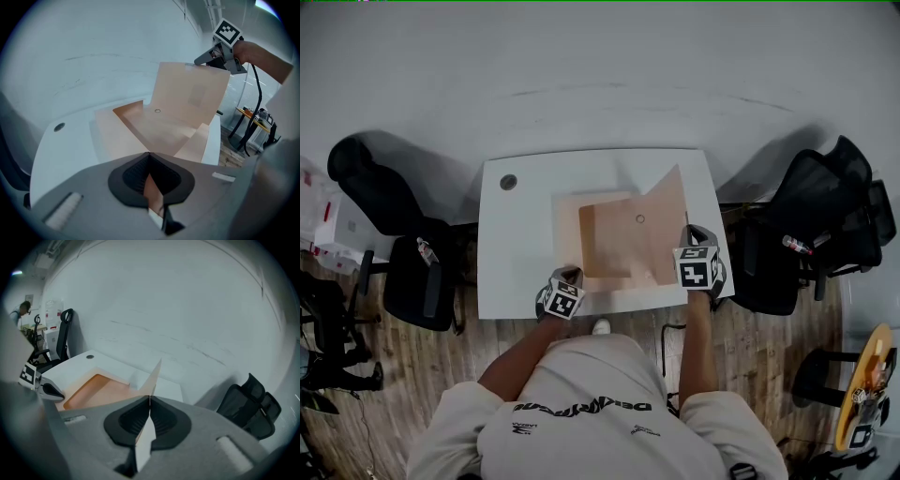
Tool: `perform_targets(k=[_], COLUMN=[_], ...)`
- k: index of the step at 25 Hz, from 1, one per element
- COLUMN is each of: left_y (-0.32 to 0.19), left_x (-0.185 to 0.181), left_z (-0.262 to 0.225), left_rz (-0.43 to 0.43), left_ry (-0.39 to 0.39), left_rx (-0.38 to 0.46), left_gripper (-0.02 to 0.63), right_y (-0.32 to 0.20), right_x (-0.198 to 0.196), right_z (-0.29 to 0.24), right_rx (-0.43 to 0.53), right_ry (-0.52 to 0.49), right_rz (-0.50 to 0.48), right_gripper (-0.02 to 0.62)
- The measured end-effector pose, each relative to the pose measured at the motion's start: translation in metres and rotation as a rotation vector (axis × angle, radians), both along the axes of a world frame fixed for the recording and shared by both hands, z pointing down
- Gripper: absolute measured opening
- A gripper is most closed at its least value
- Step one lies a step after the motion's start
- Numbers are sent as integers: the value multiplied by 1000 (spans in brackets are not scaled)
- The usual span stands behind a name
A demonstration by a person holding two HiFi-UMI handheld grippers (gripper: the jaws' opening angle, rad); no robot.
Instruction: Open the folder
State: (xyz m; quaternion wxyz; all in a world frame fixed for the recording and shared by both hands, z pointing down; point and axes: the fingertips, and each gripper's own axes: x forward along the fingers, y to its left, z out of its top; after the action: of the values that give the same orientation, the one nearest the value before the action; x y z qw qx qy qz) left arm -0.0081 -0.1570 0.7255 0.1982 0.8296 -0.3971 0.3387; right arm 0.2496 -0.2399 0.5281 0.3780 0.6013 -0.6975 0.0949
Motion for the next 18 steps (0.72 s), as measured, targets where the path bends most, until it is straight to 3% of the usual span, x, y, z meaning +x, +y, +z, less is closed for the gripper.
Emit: perform_targets(k=[18], left_y=[0], left_x=[-1], left_z=[-2], left_rz=[-4], left_ry=[9], left_rx=[-28], left_gripper=[-3], right_y=[-8], right_x=[38], right_z=[12], right_rx=[-87], right_ry=[9], right_rz=[34], right_gripper=[5])
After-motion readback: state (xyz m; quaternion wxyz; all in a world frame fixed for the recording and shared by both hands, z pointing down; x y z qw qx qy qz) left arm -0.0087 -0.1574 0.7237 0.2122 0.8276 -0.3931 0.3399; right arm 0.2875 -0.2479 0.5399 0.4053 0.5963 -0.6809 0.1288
